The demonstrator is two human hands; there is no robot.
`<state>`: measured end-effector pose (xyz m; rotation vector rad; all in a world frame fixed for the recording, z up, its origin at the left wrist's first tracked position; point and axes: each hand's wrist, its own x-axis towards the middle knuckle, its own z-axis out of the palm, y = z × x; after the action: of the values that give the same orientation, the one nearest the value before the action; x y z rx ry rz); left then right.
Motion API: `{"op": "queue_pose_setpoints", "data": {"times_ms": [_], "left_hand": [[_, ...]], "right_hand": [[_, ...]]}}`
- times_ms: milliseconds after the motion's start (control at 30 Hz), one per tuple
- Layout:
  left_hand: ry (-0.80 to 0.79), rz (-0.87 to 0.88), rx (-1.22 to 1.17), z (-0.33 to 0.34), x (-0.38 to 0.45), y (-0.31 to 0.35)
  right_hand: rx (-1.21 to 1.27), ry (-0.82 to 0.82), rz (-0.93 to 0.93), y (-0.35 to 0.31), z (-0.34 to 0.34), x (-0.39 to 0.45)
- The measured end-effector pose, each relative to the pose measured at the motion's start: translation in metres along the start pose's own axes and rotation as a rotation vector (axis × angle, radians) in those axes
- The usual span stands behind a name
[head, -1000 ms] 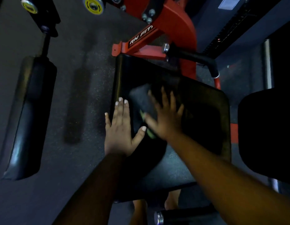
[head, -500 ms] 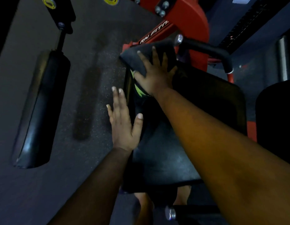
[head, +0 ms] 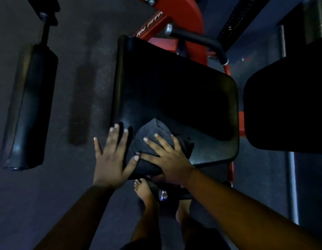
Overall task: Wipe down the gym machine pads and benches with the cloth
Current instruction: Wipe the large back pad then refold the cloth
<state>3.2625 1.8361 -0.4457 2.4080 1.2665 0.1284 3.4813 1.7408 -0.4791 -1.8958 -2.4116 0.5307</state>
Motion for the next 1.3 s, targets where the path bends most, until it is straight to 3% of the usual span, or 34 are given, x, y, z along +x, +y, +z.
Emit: {"op": "queue_pose_setpoints", "data": {"times_ms": [67, 200, 333, 433, 533, 600, 700, 800, 967, 1133, 1233, 1300], "left_hand": [[-0.056, 0.086, 0.153, 0.013, 0.002, 0.018], [-0.129, 0.207, 0.380, 0.035, 0.020, 0.048], [-0.126, 0.196, 0.423, 0.039, 0.022, 0.051], [-0.134, 0.174, 0.454, 0.039, 0.022, 0.052], [-0.166, 0.159, 0.450, 0.039, 0.023, 0.053], [-0.183, 0.159, 0.464, 0.039, 0.023, 0.053], [-0.186, 0.164, 0.472, 0.038, 0.024, 0.054], [-0.183, 0.162, 0.464, 0.039, 0.026, 0.055], [-0.164, 0.138, 0.427, 0.036, 0.026, 0.053], [-0.159, 0.156, 0.439, 0.038, 0.023, 0.051], [-0.177, 0.145, 0.431, 0.035, 0.024, 0.053], [-0.192, 0.145, 0.422, 0.035, 0.026, 0.055]], "right_hand": [[0.012, -0.024, 0.149, 0.033, 0.006, -0.028], [0.123, 0.011, 0.702, 0.103, 0.018, -0.087], [0.256, 0.029, 1.048, 0.072, 0.017, -0.066], [0.293, 0.061, 0.899, 0.001, 0.015, -0.039], [0.283, 0.028, 0.704, 0.018, 0.012, -0.042], [0.194, -0.016, 0.780, 0.054, 0.019, -0.066], [0.262, -0.007, 1.090, 0.094, 0.025, -0.093], [0.308, -0.014, 1.179, 0.085, 0.010, -0.057], [0.276, -0.014, 0.795, 0.012, 0.006, -0.026], [0.188, 0.034, 0.712, 0.069, -0.005, 0.026], [0.233, 0.074, 0.767, 0.058, -0.008, 0.037], [0.208, 0.054, 0.674, 0.046, -0.003, 0.002]]}}
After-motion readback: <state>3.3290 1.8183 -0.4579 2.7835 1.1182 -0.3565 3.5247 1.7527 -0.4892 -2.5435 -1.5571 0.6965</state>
